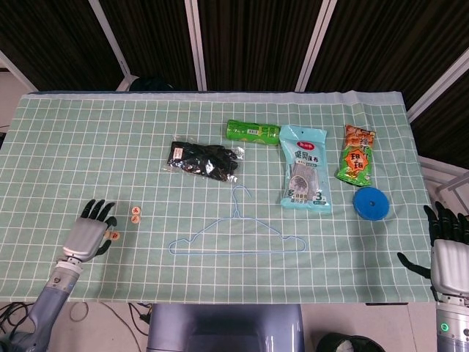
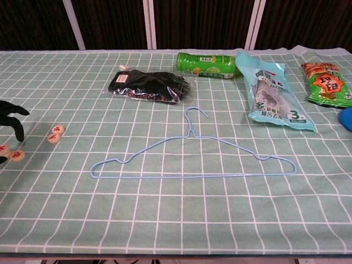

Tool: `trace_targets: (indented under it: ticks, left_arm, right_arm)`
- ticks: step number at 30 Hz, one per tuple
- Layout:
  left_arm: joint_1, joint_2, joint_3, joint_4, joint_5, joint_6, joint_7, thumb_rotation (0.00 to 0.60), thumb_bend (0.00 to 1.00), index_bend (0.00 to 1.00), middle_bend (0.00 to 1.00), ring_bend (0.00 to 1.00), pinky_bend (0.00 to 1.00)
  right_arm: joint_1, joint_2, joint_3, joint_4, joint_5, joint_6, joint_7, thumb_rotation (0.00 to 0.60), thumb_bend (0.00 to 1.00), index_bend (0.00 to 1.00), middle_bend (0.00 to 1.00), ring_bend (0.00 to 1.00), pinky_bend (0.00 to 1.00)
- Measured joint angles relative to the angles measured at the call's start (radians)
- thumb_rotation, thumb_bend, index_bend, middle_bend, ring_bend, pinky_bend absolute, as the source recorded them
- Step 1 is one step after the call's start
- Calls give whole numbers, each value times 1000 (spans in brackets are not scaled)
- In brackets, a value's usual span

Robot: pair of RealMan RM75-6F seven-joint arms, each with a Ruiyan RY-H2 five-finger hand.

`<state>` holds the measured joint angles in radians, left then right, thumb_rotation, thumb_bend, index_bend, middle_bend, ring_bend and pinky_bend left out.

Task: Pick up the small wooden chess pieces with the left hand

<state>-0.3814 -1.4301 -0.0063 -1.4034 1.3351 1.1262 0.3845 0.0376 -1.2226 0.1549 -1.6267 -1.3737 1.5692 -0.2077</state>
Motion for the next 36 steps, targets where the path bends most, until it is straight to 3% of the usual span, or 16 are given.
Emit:
trace_targets:
  ticks: [36]
  left_arm:
    - [-12, -37, 0, 27, -12, -17, 35, 600, 298, 450, 97, 0, 23]
  right_arm:
    - [-1, -3, 4, -2, 10, 2, -8, 600, 205, 91, 25, 55, 0]
